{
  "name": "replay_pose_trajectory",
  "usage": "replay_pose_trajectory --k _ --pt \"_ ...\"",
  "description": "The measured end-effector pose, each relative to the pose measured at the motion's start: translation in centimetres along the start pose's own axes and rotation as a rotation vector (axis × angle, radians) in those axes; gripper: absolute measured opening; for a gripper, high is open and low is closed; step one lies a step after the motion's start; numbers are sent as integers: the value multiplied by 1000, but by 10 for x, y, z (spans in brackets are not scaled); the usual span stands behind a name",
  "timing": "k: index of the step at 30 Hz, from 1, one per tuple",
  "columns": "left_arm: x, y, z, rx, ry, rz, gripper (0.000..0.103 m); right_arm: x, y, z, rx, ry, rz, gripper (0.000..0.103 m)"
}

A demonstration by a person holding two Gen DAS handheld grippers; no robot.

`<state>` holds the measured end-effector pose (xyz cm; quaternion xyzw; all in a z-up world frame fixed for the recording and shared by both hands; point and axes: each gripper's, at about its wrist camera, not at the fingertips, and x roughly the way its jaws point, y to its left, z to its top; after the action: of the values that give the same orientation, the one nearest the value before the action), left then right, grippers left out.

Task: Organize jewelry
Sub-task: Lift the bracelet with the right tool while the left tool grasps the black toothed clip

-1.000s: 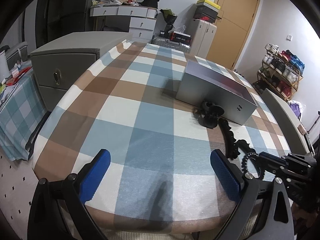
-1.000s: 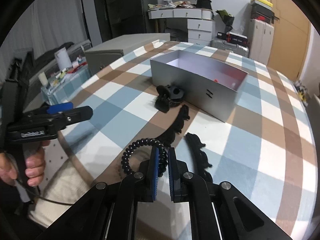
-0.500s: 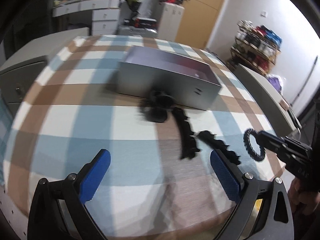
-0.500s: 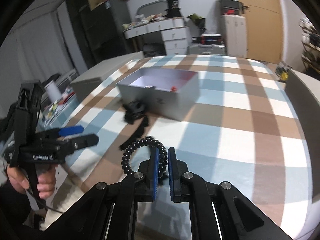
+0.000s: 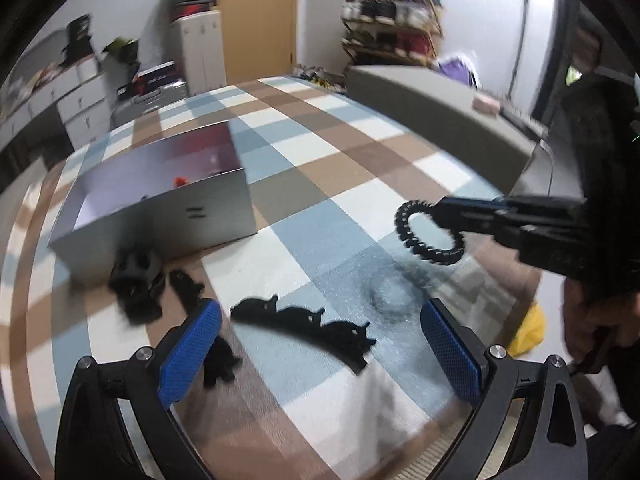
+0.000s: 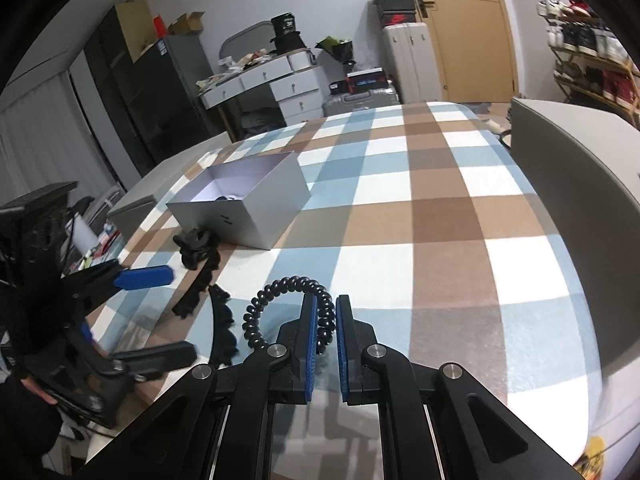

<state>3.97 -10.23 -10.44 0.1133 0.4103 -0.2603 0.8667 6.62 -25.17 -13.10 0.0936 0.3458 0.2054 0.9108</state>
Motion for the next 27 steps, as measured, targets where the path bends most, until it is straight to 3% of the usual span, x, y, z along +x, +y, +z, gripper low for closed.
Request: replay_pose_trajectory --k 9,14,19,24,27 --pt "26 6 -4 61 103 -10 96 -4 -7 -5 23 -13 25 9" --pt "25 2 -13 94 105 -21 82 -3 -7 -5 27 -13 28 9" --pt "22 -1 -10 102 91 -53 41 -4 -7 -6 30 -12 28 9" --pt "22 -7 -10 122 83 -72 26 -5 -2 -8 24 -11 30 9" --pt "20 -3 -11 83 90 -53 27 -4 1 -7 20 -9 29 9"
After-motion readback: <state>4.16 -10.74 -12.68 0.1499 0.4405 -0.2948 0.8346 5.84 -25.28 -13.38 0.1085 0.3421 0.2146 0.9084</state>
